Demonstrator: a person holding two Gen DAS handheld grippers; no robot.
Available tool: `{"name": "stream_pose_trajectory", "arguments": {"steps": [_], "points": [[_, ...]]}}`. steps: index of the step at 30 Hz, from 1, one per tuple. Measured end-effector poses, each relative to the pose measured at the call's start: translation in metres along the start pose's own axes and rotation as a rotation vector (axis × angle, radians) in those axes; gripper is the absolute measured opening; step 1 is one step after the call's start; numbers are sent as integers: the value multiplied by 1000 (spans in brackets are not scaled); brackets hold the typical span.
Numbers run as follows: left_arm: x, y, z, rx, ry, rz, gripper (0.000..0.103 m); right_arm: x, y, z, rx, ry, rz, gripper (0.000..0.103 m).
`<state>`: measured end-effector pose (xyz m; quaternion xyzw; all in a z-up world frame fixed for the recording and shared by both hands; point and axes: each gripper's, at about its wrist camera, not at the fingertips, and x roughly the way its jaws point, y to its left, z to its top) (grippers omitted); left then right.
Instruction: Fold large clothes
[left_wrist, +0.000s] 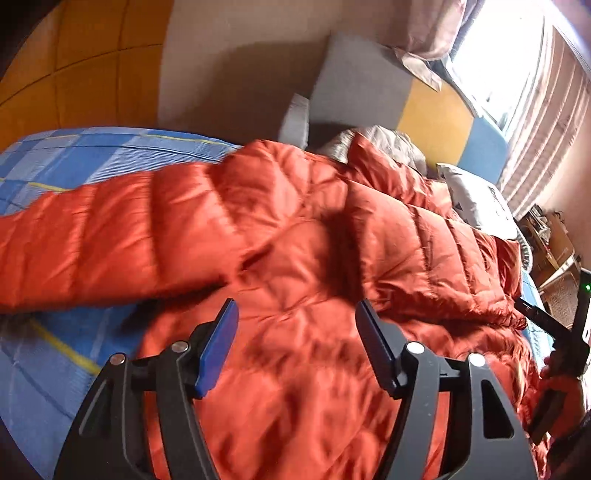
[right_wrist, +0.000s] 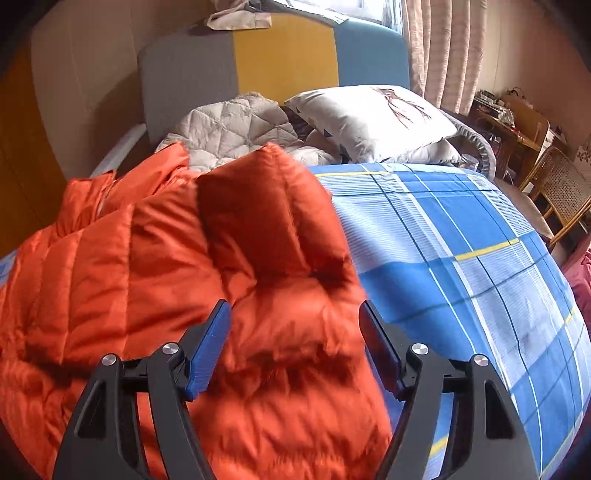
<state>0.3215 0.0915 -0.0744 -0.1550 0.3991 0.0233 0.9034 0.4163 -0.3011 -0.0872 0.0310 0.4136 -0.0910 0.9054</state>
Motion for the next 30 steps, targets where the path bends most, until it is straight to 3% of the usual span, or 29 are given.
{"name": "stream_pose_trajectory", "arguments": {"steps": [13,20,23,30], "points": [[-36,83,-27,-106,-15,100,70,-12,4,-40,-21,40,-36,71],[-56,138,-36,-185,-32,154,76,-17,19,-44,-90,32,-4,71],[-60,169,-40,-249,-27,189,76,-26,20,-39,-73,-10,3,71],[-71,226,-50,-380,-37,267,77,-7,45,-30,-123,23,26,71]]}}
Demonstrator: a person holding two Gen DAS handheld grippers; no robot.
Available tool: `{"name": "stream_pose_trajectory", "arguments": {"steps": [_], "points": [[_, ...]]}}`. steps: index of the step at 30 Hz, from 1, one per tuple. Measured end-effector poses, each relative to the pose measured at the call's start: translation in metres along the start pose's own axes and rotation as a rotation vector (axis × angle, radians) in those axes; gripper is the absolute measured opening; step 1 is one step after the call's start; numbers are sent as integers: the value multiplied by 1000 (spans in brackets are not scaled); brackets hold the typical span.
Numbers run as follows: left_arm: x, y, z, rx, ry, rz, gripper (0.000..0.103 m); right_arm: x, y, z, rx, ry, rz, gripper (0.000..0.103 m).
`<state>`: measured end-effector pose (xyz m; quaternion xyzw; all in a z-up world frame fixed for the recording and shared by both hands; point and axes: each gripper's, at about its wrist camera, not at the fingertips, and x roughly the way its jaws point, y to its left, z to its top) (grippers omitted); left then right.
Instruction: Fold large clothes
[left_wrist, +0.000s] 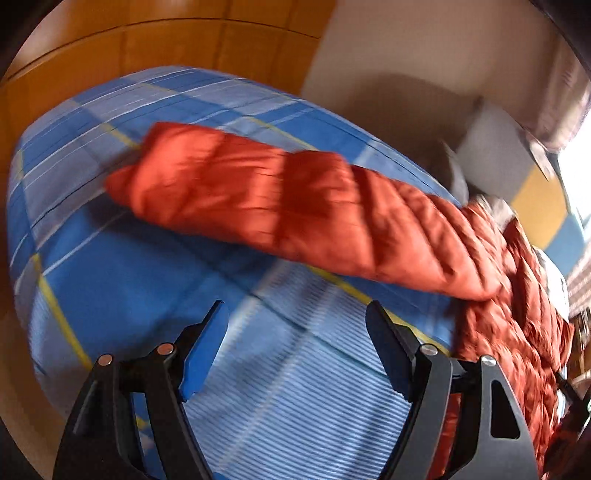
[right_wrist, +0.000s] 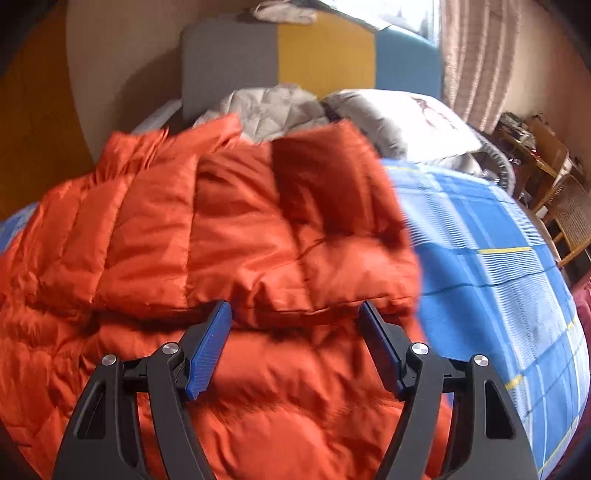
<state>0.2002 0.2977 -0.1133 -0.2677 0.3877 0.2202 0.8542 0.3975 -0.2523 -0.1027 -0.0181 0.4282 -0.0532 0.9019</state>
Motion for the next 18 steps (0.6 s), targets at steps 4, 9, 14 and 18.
{"name": "stream_pose_trajectory", "arguments": {"steps": [4,9,14,18], "points": [[2,26,8,-62,-11,15,79,20,6,-7,9,36,-11,74],[5,52,22,-204,-39,-24,82,26,12,-8,-17,50,-36,76],[15,69,34,-349,-57,-44,80,28,15,-11,-25,43,-43,76],[26,87,45,-458,-65,-43,67,26,11,-12,-22,41,-38,76]]}}
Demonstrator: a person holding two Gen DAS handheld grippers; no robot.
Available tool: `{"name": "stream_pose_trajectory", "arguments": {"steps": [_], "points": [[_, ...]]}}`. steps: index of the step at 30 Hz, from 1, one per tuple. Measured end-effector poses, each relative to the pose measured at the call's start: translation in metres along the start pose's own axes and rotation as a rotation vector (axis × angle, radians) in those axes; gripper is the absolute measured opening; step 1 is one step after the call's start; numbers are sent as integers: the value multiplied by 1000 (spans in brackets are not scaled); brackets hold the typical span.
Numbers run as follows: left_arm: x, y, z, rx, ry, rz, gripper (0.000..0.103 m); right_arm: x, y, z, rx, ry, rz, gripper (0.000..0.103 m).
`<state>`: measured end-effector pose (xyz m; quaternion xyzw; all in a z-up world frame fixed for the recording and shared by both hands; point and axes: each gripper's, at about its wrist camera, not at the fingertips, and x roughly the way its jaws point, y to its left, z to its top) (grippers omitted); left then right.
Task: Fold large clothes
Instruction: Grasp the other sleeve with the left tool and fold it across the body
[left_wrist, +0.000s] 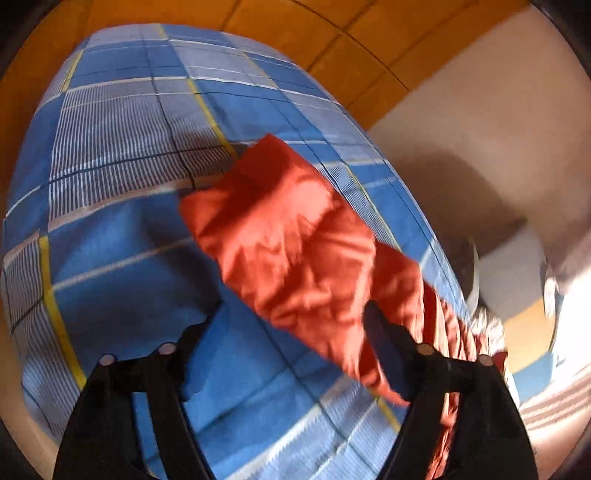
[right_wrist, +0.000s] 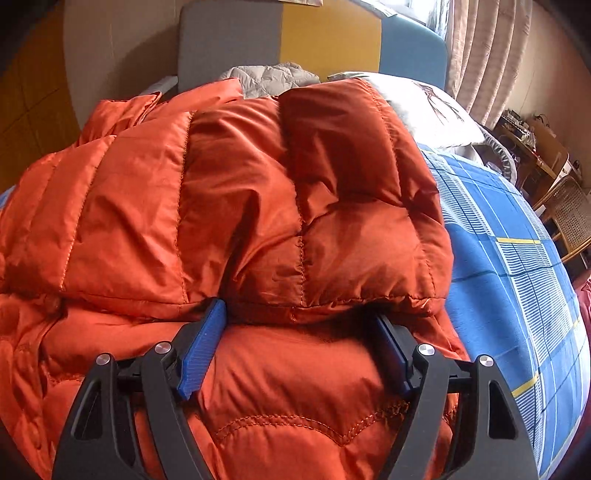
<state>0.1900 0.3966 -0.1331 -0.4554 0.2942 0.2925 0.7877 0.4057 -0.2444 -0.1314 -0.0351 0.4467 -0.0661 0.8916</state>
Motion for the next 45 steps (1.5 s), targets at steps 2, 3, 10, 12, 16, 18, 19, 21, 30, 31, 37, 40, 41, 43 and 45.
{"name": "stream_pose_trajectory", "arguments": {"steps": [2,3,10,12,16,18,19,21,30,31,37,40,41,43,45], "points": [[6,3,7,-30,1,1,53,0,0,0,1,0,1,76],[10,4,10,-39,3,7,49,0,0,0,0,0,1,76],[21,-14,22,23,-14,-14,5,0,-1,0,1,0,1,76],[17,-26,23,61,-25,-33,4,0,-1,-1,1,-1,1,76],[1,-63,19,152,-42,-110,4,1,-2,-1,5,1,7,76],[-5,-90,12,209,-36,-162,4,1,-2,0,7,1,10,76],[-8,-99,7,233,-33,-177,4,2,-2,0,8,2,11,76],[-12,-127,-5,294,-19,-220,4,2,-3,1,11,3,16,76],[-20,-246,-90,557,73,-383,3,8,-11,3,26,3,37,76],[-19,-256,-99,579,82,-394,3,8,-11,3,27,3,38,76],[-16,-314,-158,725,155,-454,3,8,-13,2,37,-1,49,76],[-22,-336,-188,782,191,-484,3,9,-14,2,44,-2,57,76],[-21,-341,-193,795,201,-492,3,9,-15,1,45,-2,59,76],[-21,-354,-209,831,228,-518,3,9,-16,1,48,-3,62,76],[-24,-370,-232,879,257,-549,3,10,-16,1,50,-3,64,76]]}}
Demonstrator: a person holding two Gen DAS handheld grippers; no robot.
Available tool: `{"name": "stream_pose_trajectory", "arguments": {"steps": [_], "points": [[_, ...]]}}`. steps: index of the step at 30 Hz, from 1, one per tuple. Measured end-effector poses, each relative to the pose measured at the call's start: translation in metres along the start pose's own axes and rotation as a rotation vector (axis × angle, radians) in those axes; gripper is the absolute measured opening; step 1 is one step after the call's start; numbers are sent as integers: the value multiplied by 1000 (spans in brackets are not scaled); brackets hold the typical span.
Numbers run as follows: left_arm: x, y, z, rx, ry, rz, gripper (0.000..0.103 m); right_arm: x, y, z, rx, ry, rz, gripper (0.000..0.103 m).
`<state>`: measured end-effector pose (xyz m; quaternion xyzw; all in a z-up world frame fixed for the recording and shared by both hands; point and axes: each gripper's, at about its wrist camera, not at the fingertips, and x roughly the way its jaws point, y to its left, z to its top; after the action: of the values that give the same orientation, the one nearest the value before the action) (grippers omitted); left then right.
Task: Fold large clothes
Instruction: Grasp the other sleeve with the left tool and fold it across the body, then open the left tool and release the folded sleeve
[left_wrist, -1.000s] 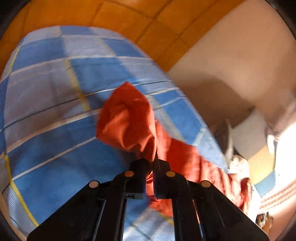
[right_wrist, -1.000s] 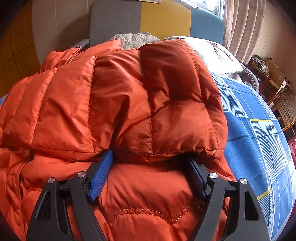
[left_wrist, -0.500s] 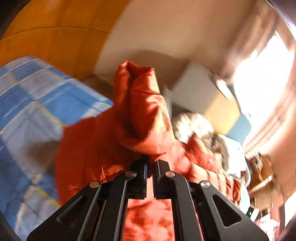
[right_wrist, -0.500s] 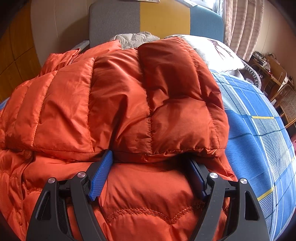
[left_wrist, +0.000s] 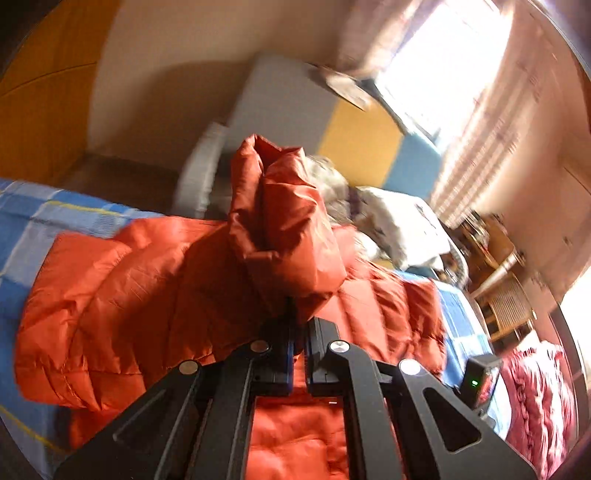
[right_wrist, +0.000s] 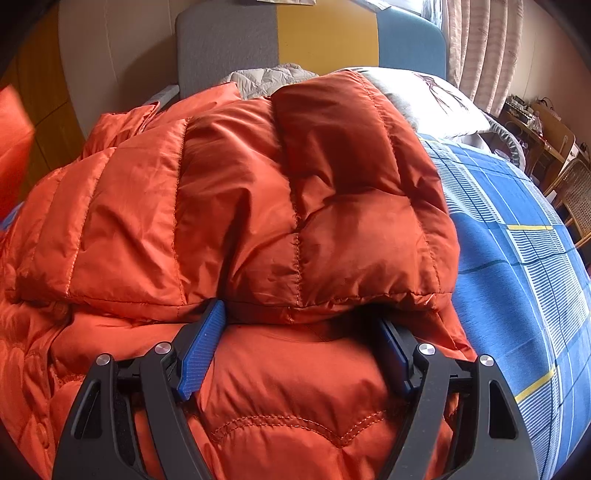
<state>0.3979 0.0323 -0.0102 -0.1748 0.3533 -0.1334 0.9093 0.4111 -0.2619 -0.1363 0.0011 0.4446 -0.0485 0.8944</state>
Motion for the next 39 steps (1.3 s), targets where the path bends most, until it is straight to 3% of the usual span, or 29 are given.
{"name": "stream_pose_trajectory", "arguments": {"steps": [12,21,25,27,28,29,30,39], "points": [[58,-85,-22,131,133,-145,3,2,-2,0,11,-3,12,76],[96,-98,-43,145,240,-187,6,1,-4,-1,14,-5,16,76],[106,-97,-53,134,267,-192,14,1,-4,-1,12,-5,15,76],[103,-95,-55,119,266,-208,23,1,-5,-2,11,-5,15,76],[102,-95,-55,113,266,-223,35,2,-4,-1,10,-5,13,76],[99,-96,-55,111,264,-246,53,2,-4,-2,9,-5,12,76],[96,-98,-55,112,260,-261,60,2,-3,-2,8,-5,10,76],[55,-96,-45,107,185,-267,61,2,-2,-2,7,-5,9,76]]}}
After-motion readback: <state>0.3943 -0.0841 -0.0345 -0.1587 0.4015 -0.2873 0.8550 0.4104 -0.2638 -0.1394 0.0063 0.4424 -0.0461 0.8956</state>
